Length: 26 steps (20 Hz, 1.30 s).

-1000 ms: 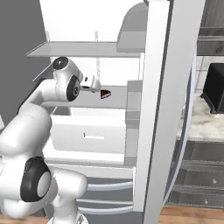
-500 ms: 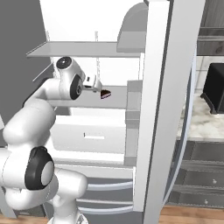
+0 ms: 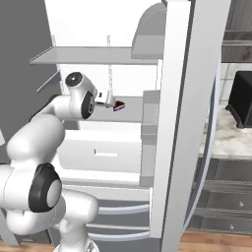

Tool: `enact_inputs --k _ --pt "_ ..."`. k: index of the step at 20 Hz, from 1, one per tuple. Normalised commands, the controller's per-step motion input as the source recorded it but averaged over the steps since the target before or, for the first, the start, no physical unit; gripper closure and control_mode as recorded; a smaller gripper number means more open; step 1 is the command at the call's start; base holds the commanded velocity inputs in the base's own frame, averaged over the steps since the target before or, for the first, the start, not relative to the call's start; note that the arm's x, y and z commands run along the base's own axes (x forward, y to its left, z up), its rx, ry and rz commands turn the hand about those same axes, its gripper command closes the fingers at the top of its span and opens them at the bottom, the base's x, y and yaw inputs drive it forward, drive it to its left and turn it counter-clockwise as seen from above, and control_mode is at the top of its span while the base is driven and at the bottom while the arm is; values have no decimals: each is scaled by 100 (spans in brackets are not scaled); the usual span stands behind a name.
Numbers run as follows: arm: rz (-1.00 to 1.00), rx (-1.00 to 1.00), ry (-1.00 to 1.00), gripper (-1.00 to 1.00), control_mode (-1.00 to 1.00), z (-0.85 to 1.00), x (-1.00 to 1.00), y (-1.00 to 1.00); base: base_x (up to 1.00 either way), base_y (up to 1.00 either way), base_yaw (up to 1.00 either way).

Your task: Take the donut and cake from the fridge and place them on the empty tray on the dining counter.

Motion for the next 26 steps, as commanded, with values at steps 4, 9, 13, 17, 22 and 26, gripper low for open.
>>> enact_inputs --k 4,9,13,17,22,26 --pt "0 1 0 -100 -100 -5 26 0 0 0 0" --pt "0 1 0 -100 -100 -1 29 0 0 0 0" --pt "0 0 0 -100 -100 -14 23 0 0 0 0" --pt "0 0 0 -100 -100 -24 21 0 0 0 0" --pt "0 0 0 -100 -100 -24 23 0 0 0 0" --pt "0 0 0 -100 -100 -18 25 0 0 0 0"
